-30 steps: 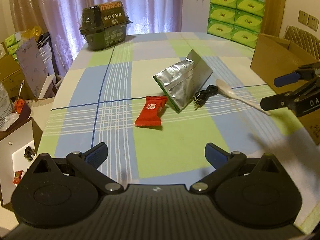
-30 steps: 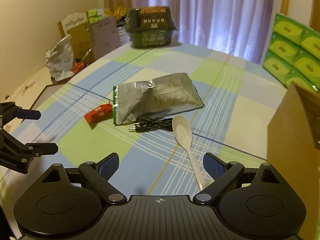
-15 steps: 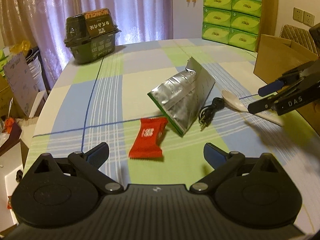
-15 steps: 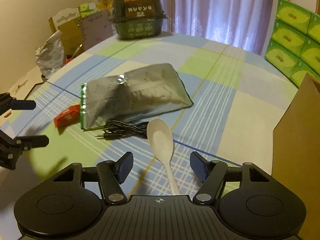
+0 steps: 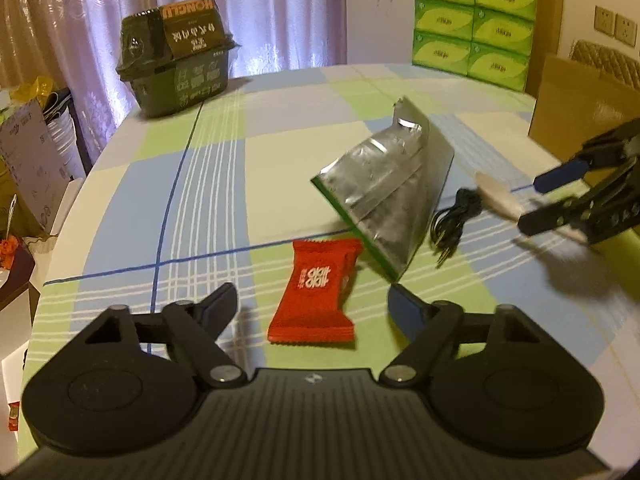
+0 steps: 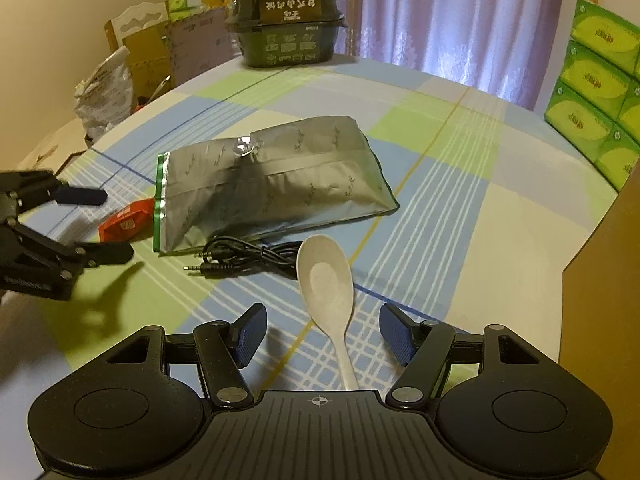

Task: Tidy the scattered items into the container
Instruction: 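Grasp the red candy packet with the left tool while the right tool grasps the white spoon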

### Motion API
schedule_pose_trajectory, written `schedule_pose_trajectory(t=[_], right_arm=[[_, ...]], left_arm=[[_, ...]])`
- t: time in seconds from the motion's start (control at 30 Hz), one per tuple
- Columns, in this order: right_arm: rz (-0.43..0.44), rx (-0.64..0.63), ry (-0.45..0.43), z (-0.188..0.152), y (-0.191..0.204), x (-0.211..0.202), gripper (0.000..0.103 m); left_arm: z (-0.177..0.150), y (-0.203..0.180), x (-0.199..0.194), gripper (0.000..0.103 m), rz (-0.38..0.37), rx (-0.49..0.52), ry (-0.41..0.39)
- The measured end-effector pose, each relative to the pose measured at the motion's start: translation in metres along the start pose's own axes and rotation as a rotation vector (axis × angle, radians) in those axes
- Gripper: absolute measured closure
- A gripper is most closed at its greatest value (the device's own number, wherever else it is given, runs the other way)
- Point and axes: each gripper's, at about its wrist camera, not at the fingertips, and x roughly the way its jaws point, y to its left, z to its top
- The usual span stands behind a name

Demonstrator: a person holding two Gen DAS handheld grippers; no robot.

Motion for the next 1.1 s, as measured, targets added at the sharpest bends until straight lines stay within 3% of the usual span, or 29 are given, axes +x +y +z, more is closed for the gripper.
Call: schedule_pose_trajectory(t=[0.3, 0.53, 0.63, 1.1], right_arm=[[0.003, 0.018, -0.001, 0.002, -0.003, 0.002, 0.033], [0.016, 0.025, 0.007, 0.000, -0.004, 0.007, 0.033], [0.019, 0.017, 0.000, 0.001, -0.002, 0.008, 0.033], [0.007, 0.014, -0.009, 0.001, -0.005, 0.017, 0.035]], left_arm=[[0.000, 0.002, 0.010, 0.038, -0.018, -0.017, -0.006], [0.003, 0.006, 0.010, 0.069, -0.029, -0.045, -0.005], [0.004, 0.003, 0.009, 0.074, -0.026, -0.038, -0.003], [0.001, -0.006, 0.005, 0.077, -0.012, -0.059, -0.001]])
